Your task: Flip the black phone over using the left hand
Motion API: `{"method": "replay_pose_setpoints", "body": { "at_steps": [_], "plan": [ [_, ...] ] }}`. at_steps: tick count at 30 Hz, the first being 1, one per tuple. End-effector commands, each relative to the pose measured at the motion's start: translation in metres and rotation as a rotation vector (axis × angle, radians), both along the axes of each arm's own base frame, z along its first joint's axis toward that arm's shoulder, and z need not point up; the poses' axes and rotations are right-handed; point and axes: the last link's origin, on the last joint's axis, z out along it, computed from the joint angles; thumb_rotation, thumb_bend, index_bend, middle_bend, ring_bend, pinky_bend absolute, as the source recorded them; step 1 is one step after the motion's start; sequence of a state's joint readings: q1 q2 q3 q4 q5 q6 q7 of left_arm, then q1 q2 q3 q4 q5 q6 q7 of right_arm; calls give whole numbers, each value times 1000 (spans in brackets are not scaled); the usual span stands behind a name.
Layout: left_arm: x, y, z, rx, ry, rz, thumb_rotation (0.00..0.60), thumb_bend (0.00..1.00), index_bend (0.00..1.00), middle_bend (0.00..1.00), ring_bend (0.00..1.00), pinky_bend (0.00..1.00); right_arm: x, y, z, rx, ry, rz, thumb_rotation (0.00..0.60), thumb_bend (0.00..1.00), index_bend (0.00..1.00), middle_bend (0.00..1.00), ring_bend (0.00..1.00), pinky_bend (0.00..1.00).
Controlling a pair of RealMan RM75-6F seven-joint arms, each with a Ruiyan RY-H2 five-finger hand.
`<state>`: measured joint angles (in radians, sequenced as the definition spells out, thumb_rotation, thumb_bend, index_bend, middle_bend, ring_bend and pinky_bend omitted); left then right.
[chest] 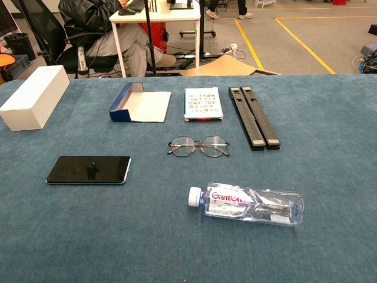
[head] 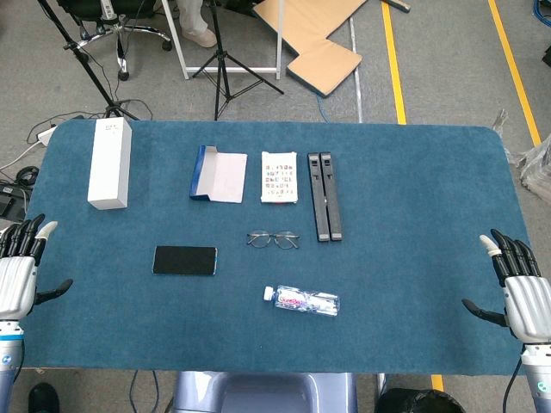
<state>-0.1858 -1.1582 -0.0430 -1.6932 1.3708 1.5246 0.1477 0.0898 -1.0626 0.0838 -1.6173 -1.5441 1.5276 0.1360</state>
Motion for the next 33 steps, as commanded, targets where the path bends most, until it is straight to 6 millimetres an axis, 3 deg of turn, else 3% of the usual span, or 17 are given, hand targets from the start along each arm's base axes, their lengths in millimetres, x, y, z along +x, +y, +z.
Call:
{"method": "replay_pose_setpoints", "body": {
  "at_steps": [1, 6, 13, 17, 23, 33],
  "plan": [
    [0, -1, -1, -6, -1, -4, 600, 0, 0, 0, 0, 0, 0, 0, 0, 0, -2, -3, 600, 0, 22, 0, 0, 0],
    [8, 10, -22, -97, 3, -4, 600, 0, 0, 0, 0, 0, 0, 2, 1, 2, -7, -1, 600, 0, 23, 0, 0, 0],
    [52, 63, -99, -308, 38, -71, 600, 34, 0, 0, 0, 0, -4, -4, -1, 16, -11, -34, 600, 0, 31, 0, 0, 0],
    [69, 77, -133, -353, 68, -91, 600, 134, 0, 0, 0, 0, -6, -7, -1, 18, -9, -47, 600, 0, 32, 0, 0, 0],
    [83, 80, -174, -431, 86, -93, 600, 274, 0, 0, 0, 0, -11, -9, -3, 27, -7, -66, 600, 0, 34, 0, 0, 0],
    [80, 83, -197, -455, 126, -59, 600, 314, 0, 0, 0, 0, -14, -6, -2, 30, -9, -76, 600, 0, 38, 0, 0, 0]
  ]
}}
